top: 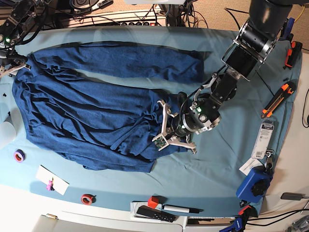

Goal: Layout the t-shirt on the table in an organized manner, then fold the t-shirt properly
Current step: 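Pull the grasped fabric with the left gripper toward the shirt hem, then release the fabric and move the left gripper to the shirt's side edge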

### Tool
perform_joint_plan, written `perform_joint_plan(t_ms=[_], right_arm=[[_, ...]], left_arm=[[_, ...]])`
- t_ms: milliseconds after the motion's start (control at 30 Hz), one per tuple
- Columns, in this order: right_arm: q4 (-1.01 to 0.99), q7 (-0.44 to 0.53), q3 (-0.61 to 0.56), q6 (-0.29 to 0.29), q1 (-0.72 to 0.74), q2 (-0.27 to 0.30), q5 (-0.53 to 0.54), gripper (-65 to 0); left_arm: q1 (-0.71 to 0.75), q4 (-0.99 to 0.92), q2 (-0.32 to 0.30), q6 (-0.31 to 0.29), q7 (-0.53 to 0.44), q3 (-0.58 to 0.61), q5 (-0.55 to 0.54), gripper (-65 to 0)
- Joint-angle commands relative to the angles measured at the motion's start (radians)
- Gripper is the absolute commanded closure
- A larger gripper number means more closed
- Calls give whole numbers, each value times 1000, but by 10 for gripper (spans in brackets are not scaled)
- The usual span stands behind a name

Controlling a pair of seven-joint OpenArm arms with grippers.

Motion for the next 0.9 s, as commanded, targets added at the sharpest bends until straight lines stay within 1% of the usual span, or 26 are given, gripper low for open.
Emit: perform_joint_plan(t_ms=[0,133,200,300,400,467,567,600,633,667,700,733,767,800,867], right_arm=[[18,25,8,-4,3,23,-6,-271],[18,25,8,-4,3,23,-6,-271],[18,25,7,-4,3,23,-6,-271],[18,25,8,-4,3,23,-6,-271],[18,25,8,-4,3,23,-6,-271],[18,25,8,-4,3,23,-6,-271],[18,26,8,-4,3,23,-6,-271],[18,26,8,-4,3,23,-6,-271],[18,26,8,-4,3,23,-6,-271],[18,26,8,-4,3,23,-6,-271],[18,26,8,-4,3,23,-6,-270],[18,26,8,-4,3,23,-6,-271],[18,26,8,-4,3,23,-6,-271],[18,26,8,-4,3,23,-6,-271],[18,27,8,-4,3,23,-6,-271]], left_arm=[[-53,17,2,16,-27,-9,8,0],[-142,-4,2,71,-26,-9,32,0],[-195,-36,3,71,-30,-9,31,0],[-280,-125,2,76,-51,-9,34,0],[-359,-238,3,119,-56,-9,56,0],[-401,-309,2,135,-65,-9,73,0],[-437,-399,2,182,-89,-9,84,0],[-443,-425,2,183,-103,-9,84,0],[-444,-450,2,181,-112,-9,84,-30],[-444,-470,2,170,-115,-9,84,-139],[-444,-487,2,145,-116,-9,80,-251],[-442,-504,3,128,-116,-9,73,-345],[-439,-516,3,128,-115,-9,59,-403],[-434,-521,2,132,-114,-9,43,-413],[-416,-521,2,163,-105,-9,42,-412]])
